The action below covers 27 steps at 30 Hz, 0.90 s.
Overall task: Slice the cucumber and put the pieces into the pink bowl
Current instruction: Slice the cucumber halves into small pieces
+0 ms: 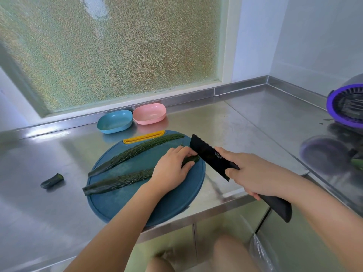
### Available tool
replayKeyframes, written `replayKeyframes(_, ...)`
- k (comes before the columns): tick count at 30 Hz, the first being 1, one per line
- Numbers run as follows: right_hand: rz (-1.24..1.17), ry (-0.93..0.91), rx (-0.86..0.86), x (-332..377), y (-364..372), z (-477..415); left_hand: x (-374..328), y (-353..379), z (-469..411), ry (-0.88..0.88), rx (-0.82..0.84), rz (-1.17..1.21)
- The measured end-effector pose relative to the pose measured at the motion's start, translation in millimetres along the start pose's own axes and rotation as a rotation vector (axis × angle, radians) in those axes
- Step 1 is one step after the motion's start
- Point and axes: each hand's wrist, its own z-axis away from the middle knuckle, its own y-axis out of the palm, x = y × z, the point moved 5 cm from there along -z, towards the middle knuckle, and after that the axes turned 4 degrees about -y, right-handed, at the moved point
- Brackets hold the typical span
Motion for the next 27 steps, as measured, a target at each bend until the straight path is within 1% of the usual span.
replayKeyframes(5,0.041,0.006,0.008,5.1,1.5,-3.8,0.5,0.9,-1.4,-0.004,-0.004,0.000)
replayKeyframes(12,-0.009,0.006,0.002,-2.4,14.7,-5.9,0.3,1.5,-1.6,-0.005,-0.024,0.009)
replayKeyframes(16,-0.148,0.021,-0.048,-9.3,24.5,-7.1,1.1,2.1,0.0,-0.013,-0.033,0.025)
replayKeyframes(19,-0.255,0.021,-0.053,-12.7,22.3,-5.2,1.6,1.9,0.2,-0.017,-0.032,0.028)
replayKeyframes(27,-0.182,-0.026,-0.032,-6.2,6.7,-4.5,0.6,1.6,0.3,-0.024,-0.029,0.012)
